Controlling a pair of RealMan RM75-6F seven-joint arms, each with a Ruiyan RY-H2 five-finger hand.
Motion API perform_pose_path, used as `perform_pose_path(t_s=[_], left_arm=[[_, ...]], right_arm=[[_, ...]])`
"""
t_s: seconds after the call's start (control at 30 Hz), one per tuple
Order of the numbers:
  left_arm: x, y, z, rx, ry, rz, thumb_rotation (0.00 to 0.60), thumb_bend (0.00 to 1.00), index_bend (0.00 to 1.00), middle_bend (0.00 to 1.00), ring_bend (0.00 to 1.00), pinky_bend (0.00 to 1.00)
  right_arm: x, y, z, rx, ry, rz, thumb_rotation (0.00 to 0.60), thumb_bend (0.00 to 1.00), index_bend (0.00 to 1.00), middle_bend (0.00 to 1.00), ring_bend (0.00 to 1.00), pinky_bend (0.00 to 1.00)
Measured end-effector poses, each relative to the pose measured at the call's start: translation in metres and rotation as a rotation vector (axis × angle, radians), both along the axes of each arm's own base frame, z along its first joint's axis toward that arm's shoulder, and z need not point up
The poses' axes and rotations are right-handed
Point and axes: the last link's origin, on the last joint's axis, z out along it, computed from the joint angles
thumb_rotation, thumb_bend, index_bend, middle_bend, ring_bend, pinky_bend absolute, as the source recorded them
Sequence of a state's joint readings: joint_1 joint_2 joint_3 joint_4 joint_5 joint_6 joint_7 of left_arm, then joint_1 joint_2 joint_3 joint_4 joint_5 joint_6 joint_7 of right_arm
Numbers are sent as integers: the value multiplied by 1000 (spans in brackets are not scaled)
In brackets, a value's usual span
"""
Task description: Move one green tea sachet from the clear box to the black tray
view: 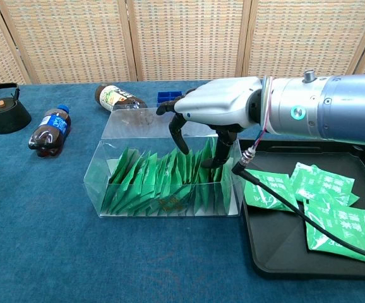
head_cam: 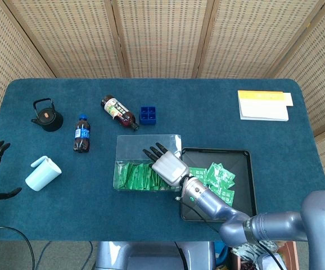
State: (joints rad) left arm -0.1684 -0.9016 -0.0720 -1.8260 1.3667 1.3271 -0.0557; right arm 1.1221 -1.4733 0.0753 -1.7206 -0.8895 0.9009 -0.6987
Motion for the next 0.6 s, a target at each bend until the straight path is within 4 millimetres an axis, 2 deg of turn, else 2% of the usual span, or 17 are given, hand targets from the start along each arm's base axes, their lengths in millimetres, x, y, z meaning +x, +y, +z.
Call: perform_pose_path(t_s=[0.6], left_arm=[[0,1,-1,-8,7,0,600,111,0,0,0,0]], right_arm=[[-11,-2,4,-3,4,-12,600,473,505,1,0,93]])
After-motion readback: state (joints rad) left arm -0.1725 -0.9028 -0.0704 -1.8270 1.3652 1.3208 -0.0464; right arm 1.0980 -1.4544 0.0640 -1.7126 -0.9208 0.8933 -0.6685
